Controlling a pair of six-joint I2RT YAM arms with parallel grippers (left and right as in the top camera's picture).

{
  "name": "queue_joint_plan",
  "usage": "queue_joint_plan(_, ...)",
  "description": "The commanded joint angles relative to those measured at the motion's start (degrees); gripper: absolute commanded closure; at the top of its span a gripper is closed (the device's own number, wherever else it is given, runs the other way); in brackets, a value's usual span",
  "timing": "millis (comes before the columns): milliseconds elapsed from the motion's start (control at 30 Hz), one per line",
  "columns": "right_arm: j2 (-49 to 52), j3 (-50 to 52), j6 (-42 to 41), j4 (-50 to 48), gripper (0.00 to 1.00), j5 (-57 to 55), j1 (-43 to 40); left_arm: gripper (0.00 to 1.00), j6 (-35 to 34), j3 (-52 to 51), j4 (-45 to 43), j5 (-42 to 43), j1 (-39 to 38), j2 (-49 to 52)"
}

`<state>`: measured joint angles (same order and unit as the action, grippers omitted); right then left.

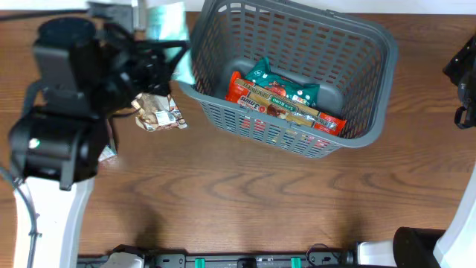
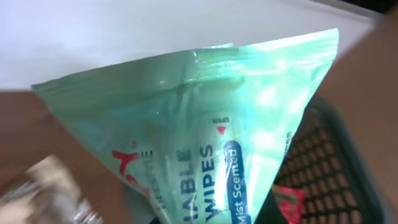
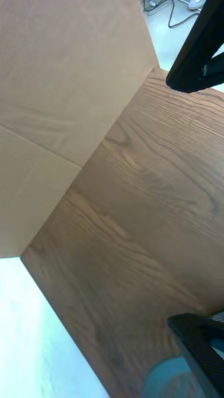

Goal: Pack container
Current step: 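Lift the wipes pack and carry it left gripper into the basket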

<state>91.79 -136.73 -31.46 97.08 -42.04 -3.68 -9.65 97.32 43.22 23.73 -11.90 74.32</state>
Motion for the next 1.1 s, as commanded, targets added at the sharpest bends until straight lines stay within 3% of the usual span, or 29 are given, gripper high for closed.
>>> queue_joint_plan(0,0.09,0.02,-1.09,0.13,0.01,-0.98,-0.42,0.94,2.69,0.44,-1.75,2.99,-2.89,4.55)
queue_joint_plan(400,0.09,0.02,-1.09,0.13,0.01,-0.96,-0.42,0.94,6.05,0.44,-10.95,7.80,-10.19,18.23)
queue_joint_plan(667,0.09,0.02,-1.09,0.13,0.01,-0.98,-0.42,0.94,6.62,0.44,-9.55,7.80,-12.20,24.72)
queue_joint_plan(700,0.09,0.02,-1.07,0.13,0.01,-0.96,-0.42,0.83,6.60,0.44,-9.44,7.80,-12.24,25.14)
queue_joint_plan(767,0.09,0.02,-1.09,0.13,0.01,-0.98,-0.42,0.30,6.62,0.44,-9.42,7.80,-12.24,25.40)
queue_joint_plan(800,0.09,0.02,-1.07,0.13,0.01,-0.96,-0.42,0.14,6.62,0.44,-9.49,7.80,-12.24,25.38)
queue_joint_plan(900,0.09,0.02,-1.09,0.13,0.01,-0.98,-0.42,0.01,6.62,0.46,-9.90,7.80,-12.24,24.74)
queue_joint_plan(1067,0.09,0.02,-1.09,0.13,0.01,-0.98,-0.42,0.01,6.58,1.22,-9.90,7.72,-12.20,23.04)
